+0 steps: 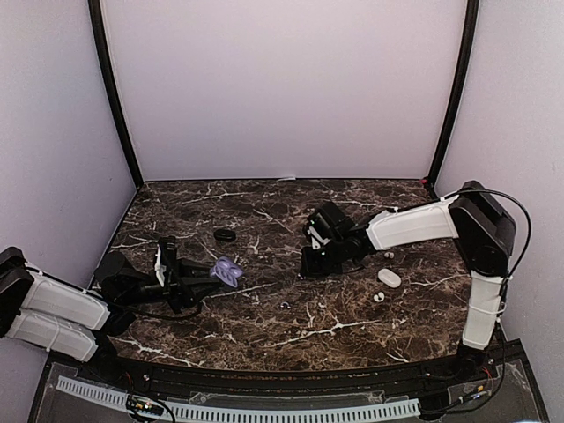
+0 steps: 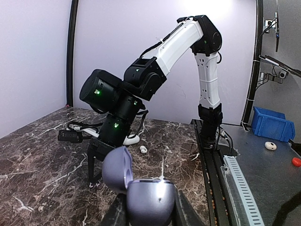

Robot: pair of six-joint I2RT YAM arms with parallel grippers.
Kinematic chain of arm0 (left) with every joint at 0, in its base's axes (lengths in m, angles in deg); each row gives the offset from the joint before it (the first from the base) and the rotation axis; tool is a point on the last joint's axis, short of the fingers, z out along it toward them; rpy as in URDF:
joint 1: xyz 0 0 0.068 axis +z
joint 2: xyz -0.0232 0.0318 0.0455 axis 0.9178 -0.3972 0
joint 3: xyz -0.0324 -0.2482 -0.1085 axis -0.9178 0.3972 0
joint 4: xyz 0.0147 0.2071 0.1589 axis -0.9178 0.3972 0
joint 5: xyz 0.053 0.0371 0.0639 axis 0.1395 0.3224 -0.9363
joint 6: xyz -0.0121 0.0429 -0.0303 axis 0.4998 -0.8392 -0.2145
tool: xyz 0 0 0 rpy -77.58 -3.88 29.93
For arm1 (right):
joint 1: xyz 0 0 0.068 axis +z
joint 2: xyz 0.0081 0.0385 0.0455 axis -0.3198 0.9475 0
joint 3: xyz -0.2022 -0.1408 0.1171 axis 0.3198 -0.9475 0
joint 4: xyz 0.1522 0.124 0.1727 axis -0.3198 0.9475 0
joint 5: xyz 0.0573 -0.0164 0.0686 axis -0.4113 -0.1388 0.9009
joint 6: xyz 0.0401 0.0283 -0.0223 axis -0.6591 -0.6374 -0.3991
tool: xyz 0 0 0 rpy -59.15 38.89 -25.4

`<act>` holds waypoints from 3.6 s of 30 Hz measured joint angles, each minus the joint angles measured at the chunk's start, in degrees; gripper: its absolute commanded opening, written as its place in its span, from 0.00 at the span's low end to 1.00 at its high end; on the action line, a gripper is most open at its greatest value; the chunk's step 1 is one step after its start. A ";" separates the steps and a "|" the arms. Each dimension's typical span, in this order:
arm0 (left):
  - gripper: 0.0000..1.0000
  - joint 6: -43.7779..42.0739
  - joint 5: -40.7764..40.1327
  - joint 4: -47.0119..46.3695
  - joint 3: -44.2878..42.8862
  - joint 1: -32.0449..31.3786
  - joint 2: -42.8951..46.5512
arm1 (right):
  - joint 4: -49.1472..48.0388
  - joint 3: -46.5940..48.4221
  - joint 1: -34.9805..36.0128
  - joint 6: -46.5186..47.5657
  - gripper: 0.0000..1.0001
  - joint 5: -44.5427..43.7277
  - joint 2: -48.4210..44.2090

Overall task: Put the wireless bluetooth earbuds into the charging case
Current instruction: Pick up the right earbud from the center of the board, then place the right earbud in the right side groove of the charging case.

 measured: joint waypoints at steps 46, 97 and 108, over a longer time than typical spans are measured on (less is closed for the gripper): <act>0.21 -0.37 13.99 -6.67 -7.67 -4.22 -6.80 | -43.78 -30.91 16.13 32.87 0.00 5.92 -45.66; 0.19 10.14 9.01 -14.25 -9.49 -6.01 -11.72 | -44.68 -22.60 26.99 47.30 0.00 -3.30 -29.46; 0.18 10.10 9.01 -14.45 -9.49 -6.08 -10.01 | -46.40 -22.62 27.04 46.56 0.00 -3.39 -29.44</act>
